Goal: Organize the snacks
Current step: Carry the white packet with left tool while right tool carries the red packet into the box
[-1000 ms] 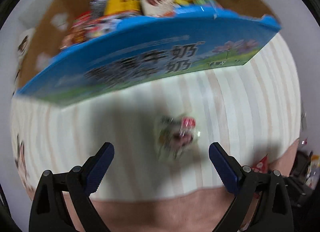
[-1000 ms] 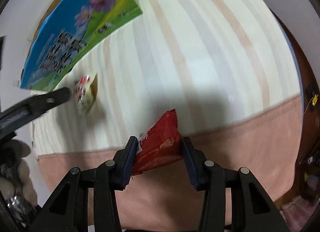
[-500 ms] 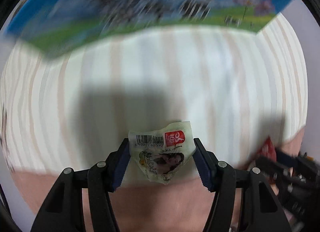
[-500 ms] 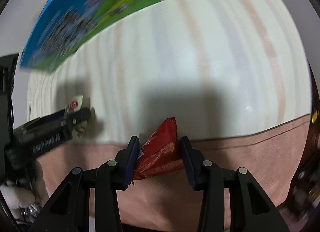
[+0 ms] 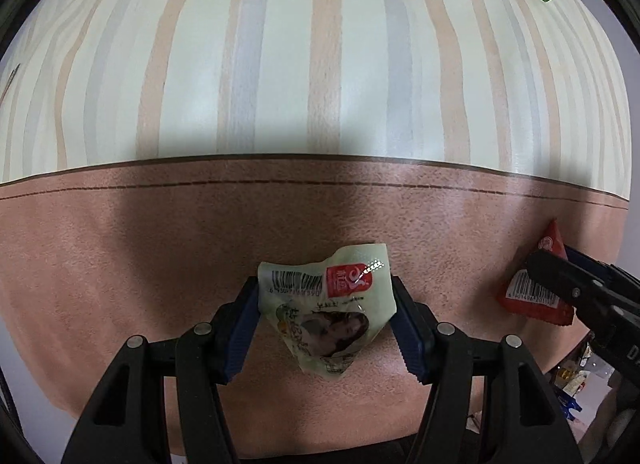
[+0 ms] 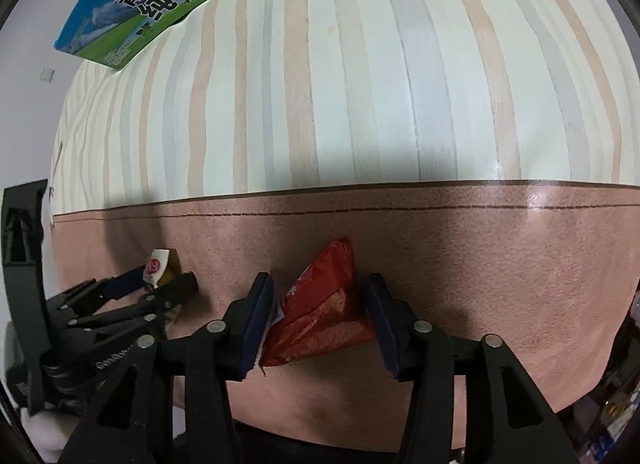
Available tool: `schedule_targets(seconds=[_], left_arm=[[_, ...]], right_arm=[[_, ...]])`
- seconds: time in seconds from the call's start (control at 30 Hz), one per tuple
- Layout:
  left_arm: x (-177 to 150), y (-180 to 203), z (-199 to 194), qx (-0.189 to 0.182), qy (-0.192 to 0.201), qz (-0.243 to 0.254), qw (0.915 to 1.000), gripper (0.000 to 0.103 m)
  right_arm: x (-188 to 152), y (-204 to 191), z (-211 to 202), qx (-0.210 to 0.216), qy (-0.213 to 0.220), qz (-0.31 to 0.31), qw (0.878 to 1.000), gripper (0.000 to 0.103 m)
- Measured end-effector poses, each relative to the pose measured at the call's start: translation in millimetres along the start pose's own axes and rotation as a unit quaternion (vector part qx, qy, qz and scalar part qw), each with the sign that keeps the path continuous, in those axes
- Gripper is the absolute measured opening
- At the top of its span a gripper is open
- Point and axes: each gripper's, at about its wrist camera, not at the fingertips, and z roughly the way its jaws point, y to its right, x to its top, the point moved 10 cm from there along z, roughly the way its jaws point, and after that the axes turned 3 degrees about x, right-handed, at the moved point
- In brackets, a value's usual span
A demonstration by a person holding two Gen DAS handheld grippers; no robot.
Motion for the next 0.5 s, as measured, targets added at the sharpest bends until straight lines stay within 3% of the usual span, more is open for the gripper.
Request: schedule_targets(seconds=[0.13,0.3,0.37,0.5], left_arm=[[-12,16,12,0.007,0.002,0.005,1.0,0.06],[-21,24,16,0.014,0.004,0.006,0.9999,0.06],[-24,26,16,0.016,0.006,0.005,0.9998,0.06],[-30,26,25,0.011,0.008,0.005,0.9999,0.06]], right_arm=[[-4,-7,9,-0.005,-0.005,-0.009,1.0,0.062],[-7,-11,14,-0.024,-0.002,-0.028,0.999,0.062],[-7,-10,13,-0.037,0.003,-0.033,0.999,0.052],[-9,-8,13,-0.044,0.009,-0.036,0.998,0.05]])
